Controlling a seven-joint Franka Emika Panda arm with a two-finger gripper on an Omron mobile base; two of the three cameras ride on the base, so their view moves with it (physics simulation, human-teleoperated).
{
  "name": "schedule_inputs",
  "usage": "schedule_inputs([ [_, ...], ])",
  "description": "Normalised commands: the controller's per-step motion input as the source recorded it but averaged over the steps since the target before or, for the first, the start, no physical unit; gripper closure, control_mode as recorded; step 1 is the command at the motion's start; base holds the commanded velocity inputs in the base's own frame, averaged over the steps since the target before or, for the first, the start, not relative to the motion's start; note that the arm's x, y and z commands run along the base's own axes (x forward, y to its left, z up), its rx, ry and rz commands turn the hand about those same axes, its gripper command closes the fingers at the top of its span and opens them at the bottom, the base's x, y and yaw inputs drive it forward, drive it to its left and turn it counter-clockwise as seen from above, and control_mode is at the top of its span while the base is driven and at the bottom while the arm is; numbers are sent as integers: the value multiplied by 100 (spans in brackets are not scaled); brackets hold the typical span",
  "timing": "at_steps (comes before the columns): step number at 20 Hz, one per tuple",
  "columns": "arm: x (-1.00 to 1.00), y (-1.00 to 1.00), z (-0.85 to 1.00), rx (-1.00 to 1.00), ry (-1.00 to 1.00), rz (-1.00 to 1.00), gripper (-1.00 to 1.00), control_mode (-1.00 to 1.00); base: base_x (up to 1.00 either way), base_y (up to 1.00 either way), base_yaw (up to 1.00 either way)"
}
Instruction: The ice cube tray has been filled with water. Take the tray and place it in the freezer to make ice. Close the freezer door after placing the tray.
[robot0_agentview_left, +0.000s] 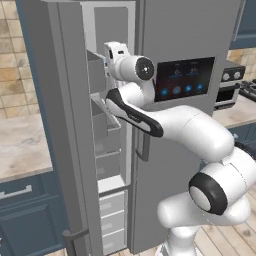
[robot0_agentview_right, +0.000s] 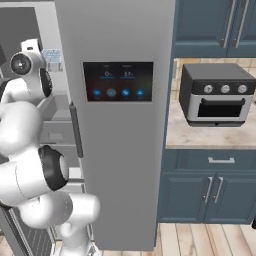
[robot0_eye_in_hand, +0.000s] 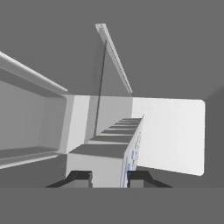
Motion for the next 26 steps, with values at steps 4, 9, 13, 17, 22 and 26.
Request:
schedule_inputs([
  [4,45,23,-1,0,5,0,100,-100,0,0,0],
  [9,49,23,-5,0,6,0,100,-100,0,0,0],
  [13,48,14,-10,0,4,0,100,-100,0,0,0],
  [17,34,8,-25,0,2,0,100,-100,0,0,0],
  [22,34,10,-29,0,3,0,100,-100,0,0,0],
  [26,39,13,-32,0,3,0,100,-100,0,0,0],
])
